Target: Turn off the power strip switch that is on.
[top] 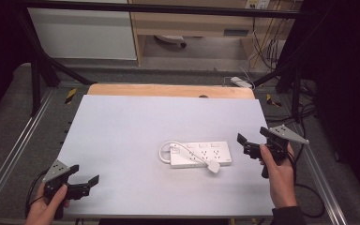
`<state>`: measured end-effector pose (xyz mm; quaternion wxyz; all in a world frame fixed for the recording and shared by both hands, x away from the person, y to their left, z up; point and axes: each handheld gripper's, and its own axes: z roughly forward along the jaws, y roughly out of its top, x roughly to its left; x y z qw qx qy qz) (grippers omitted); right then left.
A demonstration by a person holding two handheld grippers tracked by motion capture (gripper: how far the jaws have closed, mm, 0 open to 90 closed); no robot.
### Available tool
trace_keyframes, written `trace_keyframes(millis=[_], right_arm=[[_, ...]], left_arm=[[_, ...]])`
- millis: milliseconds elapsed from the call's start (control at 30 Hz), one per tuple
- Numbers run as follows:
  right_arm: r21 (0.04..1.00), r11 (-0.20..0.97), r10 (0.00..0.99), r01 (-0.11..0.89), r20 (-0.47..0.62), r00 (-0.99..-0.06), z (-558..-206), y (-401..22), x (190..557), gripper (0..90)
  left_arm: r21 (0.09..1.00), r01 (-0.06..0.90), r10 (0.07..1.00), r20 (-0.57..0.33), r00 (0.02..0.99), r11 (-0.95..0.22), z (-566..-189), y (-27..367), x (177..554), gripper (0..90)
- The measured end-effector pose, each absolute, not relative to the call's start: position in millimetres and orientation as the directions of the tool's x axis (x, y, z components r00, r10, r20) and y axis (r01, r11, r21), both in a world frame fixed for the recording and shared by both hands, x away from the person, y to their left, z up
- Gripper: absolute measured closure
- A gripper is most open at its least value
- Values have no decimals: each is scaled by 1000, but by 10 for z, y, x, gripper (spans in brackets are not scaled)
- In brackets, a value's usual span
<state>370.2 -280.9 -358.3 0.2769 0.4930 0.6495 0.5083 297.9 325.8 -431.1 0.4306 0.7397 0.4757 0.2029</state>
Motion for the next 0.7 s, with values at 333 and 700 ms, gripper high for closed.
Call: trace_keyframes(millis=[333,700], right_arm=[[939,-11,933,343,133,-335,-3658,-3005,3519,39],[941,-6,938,339,122,-323,-3776,-3136,3347,42]], left_arm=[[833,527,878,-115,465,-170,-4308,3257,2977,80],[833,527,878,-116,464,-168,-4308,3258,2976,79]])
